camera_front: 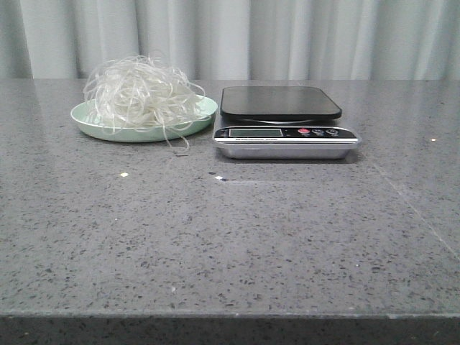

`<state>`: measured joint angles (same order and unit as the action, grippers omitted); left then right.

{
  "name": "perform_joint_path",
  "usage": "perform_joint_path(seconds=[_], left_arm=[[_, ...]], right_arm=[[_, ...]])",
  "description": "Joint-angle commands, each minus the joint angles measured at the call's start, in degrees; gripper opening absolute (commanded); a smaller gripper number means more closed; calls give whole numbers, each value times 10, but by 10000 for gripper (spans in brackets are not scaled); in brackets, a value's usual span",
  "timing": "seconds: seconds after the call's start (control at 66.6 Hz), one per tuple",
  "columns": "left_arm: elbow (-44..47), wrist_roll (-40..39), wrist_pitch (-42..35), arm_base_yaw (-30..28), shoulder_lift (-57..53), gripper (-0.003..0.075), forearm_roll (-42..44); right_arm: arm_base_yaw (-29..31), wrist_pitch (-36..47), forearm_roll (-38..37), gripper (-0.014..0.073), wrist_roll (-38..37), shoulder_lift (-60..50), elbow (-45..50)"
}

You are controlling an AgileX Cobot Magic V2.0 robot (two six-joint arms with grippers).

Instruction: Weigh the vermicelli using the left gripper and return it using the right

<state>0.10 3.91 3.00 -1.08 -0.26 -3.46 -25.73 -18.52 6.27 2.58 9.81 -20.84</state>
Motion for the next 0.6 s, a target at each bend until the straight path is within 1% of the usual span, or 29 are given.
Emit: perform_joint_path(seconds=[0.0,0.165,0.586], left_arm=[[4,-39,-48,7,-12,145,6],[4,-43,-47,22,-12,145,31],[4,-43,-45,26,-12,145,31]], right_arm=[[3,44,-4,178,6,5,-14],[3,44,-4,178,6,5,-14],[3,44,-4,178,6,5,-14]])
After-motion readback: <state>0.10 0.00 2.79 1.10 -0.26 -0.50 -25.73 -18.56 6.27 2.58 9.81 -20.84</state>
